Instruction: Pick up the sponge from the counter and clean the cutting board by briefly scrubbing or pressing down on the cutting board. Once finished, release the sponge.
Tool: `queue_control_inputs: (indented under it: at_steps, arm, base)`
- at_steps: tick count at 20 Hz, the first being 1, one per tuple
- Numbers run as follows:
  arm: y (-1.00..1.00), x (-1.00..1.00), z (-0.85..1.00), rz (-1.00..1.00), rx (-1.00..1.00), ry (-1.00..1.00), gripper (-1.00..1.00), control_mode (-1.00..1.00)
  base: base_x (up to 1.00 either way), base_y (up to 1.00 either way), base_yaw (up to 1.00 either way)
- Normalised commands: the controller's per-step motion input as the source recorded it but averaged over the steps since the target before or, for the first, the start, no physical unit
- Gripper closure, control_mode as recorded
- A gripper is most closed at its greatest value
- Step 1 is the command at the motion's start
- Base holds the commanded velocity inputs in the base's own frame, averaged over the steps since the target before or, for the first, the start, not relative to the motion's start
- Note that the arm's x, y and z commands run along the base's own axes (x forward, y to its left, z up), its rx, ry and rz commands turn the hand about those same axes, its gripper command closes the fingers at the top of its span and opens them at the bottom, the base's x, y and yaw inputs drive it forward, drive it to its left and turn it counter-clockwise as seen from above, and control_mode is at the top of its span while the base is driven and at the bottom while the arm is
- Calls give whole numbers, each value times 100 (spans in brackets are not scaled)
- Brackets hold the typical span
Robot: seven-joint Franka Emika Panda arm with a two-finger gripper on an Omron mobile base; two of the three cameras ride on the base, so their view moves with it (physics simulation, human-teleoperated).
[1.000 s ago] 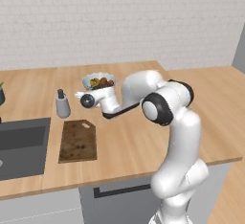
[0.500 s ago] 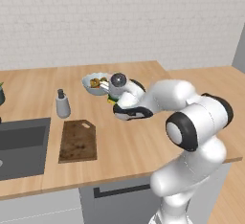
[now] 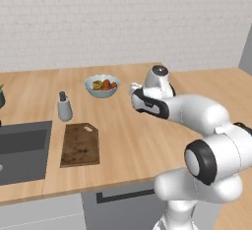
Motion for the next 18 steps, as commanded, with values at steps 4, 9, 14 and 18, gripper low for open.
queue_control_inputs:
  at_steps: [4,9,14,18]
  arm:
    - [-21,-5,-59,0,-2,11,100,-100]
    - [-15,0,-77,0,-4,10,100,-100]
    - [-6,-2,-61,0,-3,23,100,-100]
    - [-9,-23,-34,0,0,15,100,-100]
  base:
    - [0,0,0]
    - [0,0,0]
    - [0,0,0]
    - [0,0,0]
